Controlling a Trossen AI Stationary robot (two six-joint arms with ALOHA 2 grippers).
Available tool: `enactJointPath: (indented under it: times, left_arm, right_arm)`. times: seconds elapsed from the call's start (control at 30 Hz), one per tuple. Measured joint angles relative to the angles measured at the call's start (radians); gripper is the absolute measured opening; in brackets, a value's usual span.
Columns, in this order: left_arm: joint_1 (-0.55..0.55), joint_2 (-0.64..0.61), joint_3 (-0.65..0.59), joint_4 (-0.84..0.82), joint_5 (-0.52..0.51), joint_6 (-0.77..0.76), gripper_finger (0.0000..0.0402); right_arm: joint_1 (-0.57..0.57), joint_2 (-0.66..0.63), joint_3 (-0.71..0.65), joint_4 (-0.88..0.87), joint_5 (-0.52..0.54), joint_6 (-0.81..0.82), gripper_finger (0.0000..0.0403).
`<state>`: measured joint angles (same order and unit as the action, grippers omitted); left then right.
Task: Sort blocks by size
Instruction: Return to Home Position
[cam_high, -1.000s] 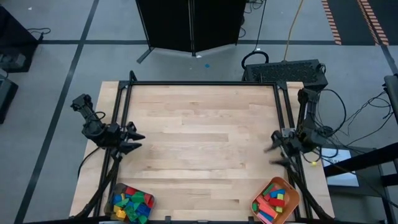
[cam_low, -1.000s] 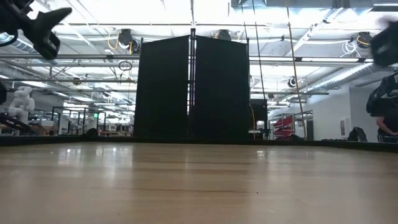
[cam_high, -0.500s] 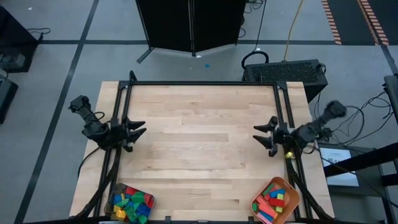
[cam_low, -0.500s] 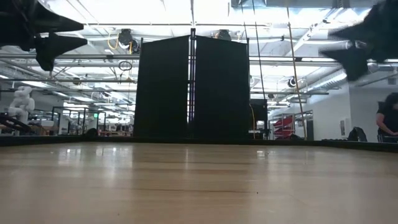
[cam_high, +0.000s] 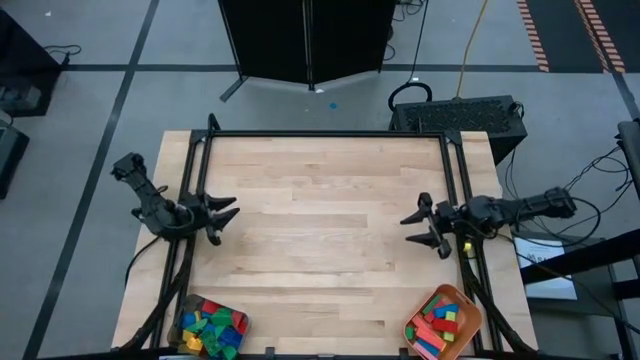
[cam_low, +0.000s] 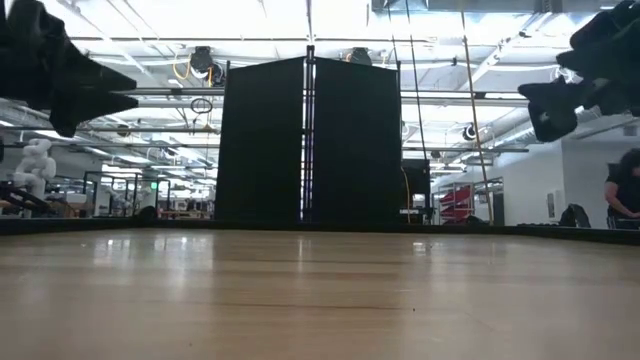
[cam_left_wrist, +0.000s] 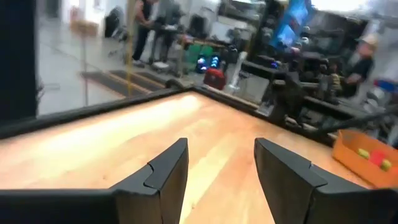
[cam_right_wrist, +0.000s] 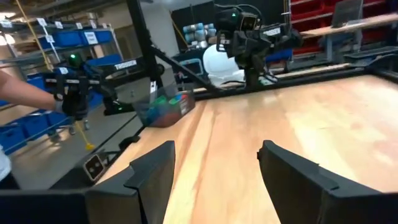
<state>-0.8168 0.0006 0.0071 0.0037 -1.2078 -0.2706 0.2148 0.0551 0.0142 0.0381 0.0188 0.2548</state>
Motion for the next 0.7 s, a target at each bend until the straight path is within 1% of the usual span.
enactJointPath:
  times: [0.03, 0.07, 0.23, 0.37, 0.53, 0.7]
  left_arm:
    - [-0.006, 0.002, 0.0, -0.01, -0.028, -0.039, 0.0184]
    - [-0.015, 0.005, 0.0, -0.01, -0.039, -0.045, 0.0184]
    - [-0.07, 0.002, 0.0, -0.014, -0.052, 0.013, 0.0184]
    - [-0.089, 0.005, 0.0, -0.023, -0.088, 0.018, 0.0184]
    - [-0.089, 0.005, 0.0, -0.021, -0.08, 0.022, 0.0184]
    - [-0.089, 0.005, 0.0, -0.02, -0.078, 0.023, 0.0184]
  right_arm:
    - [-0.009, -0.012, 0.0, -0.011, 0.0, -0.009, 0.0224]
    - [-0.018, -0.02, 0.001, -0.014, -0.003, -0.018, 0.0224]
    - [-0.055, -0.042, 0.001, -0.018, -0.021, -0.055, 0.0224]
    - [-0.079, -0.042, 0.001, -0.018, -0.017, -0.072, 0.0224]
    - [-0.105, -0.041, 0.001, -0.019, -0.017, -0.076, 0.0224]
    - [-0.104, -0.041, 0.001, -0.016, -0.017, -0.076, 0.0224]
